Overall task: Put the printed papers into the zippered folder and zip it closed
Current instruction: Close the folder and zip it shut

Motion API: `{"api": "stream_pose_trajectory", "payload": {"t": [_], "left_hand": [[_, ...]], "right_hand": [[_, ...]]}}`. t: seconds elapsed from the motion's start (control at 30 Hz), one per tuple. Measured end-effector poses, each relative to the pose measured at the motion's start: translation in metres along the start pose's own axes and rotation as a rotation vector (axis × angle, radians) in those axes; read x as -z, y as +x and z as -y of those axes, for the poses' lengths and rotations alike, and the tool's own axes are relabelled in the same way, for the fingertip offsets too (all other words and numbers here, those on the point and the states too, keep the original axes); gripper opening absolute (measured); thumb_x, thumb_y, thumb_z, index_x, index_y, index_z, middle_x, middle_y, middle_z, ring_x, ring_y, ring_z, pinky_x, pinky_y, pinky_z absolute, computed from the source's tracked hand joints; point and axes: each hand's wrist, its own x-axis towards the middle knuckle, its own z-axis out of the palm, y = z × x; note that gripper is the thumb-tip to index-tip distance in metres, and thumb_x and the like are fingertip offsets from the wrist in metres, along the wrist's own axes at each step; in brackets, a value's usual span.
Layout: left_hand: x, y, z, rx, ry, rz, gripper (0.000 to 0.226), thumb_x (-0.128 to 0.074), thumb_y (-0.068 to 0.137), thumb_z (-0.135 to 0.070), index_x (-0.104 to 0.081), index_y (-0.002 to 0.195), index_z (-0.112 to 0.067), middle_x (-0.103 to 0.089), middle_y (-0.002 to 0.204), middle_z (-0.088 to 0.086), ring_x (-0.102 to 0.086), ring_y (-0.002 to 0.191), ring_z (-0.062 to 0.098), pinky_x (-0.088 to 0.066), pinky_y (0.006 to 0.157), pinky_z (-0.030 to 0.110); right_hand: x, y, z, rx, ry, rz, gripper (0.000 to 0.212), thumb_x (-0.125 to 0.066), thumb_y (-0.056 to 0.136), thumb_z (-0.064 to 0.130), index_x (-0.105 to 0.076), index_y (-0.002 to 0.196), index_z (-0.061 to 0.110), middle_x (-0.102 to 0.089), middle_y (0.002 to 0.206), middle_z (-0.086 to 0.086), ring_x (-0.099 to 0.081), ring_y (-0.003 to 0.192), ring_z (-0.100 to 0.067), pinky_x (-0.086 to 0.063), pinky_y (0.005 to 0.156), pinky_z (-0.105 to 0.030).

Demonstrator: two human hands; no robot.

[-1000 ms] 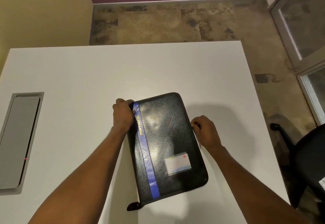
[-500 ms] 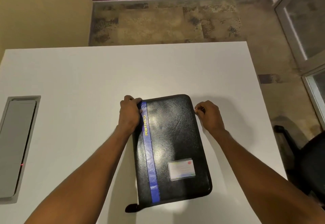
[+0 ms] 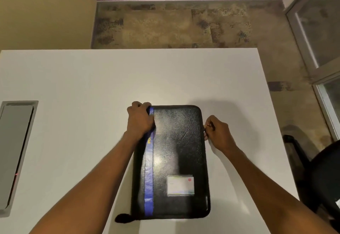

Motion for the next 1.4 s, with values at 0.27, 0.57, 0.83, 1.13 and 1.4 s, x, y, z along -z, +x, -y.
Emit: {"api": "stream_pose_trajectory", "payload": {"t": [0.27,0.57,0.83,1.13,1.4], "left_hand": [[-0.01,-0.011,-0.003,0.006,-0.169,0.055,0.088,-0.092,0.075,-0.039,-0.052,0.151,-0.018,-0.028,0.157,0.018,-0.03,0.149,0.033,-0.029,0.126,0.043],[-0.015,-0.023,-0.005,-0.052,-0.213,0.088,0.085,-0.095,0.073,-0.029,-0.055,0.147,-0.017,-0.033,0.147,0.015,-0.039,0.14,0.032,-0.029,0.118,0.029],[-0.017,-0.024,-0.003,-0.073,-0.209,0.082,0.084,-0.093,0.074,-0.028,-0.054,0.148,-0.02,-0.033,0.146,0.014,-0.039,0.139,0.033,-0.03,0.124,0.037],[-0.022,-0.021,0.0,-0.075,-0.157,0.067,0.085,-0.092,0.076,-0.032,-0.052,0.15,-0.023,-0.033,0.153,0.014,-0.033,0.148,0.04,-0.035,0.12,0.053],[-0.025,-0.026,0.003,-0.022,-0.234,-0.005,0.096,-0.091,0.077,-0.035,-0.042,0.157,-0.012,-0.031,0.161,0.011,-0.034,0.15,0.028,-0.031,0.115,0.029]], "right_hand": [[-0.016,-0.016,-0.007,-0.083,0.106,-0.133,0.008,-0.053,0.103,0.004,-0.051,0.095,0.004,-0.063,0.074,-0.018,-0.066,0.047,-0.017,-0.061,0.047,-0.036],[-0.006,0.022,0.002,-0.029,-0.029,-0.273,0.015,-0.06,0.09,-0.006,-0.07,0.091,0.005,-0.063,0.087,-0.007,-0.06,0.078,-0.022,-0.048,0.072,-0.033],[0.02,0.078,0.013,0.016,-0.096,0.026,0.011,-0.077,0.079,-0.004,-0.081,0.085,0.004,-0.079,0.084,-0.013,-0.074,0.086,-0.029,-0.057,0.086,-0.04],[0.005,0.126,0.062,0.158,-0.379,0.443,0.014,-0.081,0.075,0.001,-0.08,0.077,0.014,-0.077,0.076,-0.003,-0.069,0.071,-0.018,-0.058,0.075,-0.041],[-0.002,0.131,0.077,0.11,-0.447,0.467,0.007,-0.08,0.078,0.006,-0.08,0.082,0.012,-0.07,0.073,0.004,-0.059,0.068,-0.009,-0.048,0.069,-0.03]]}}
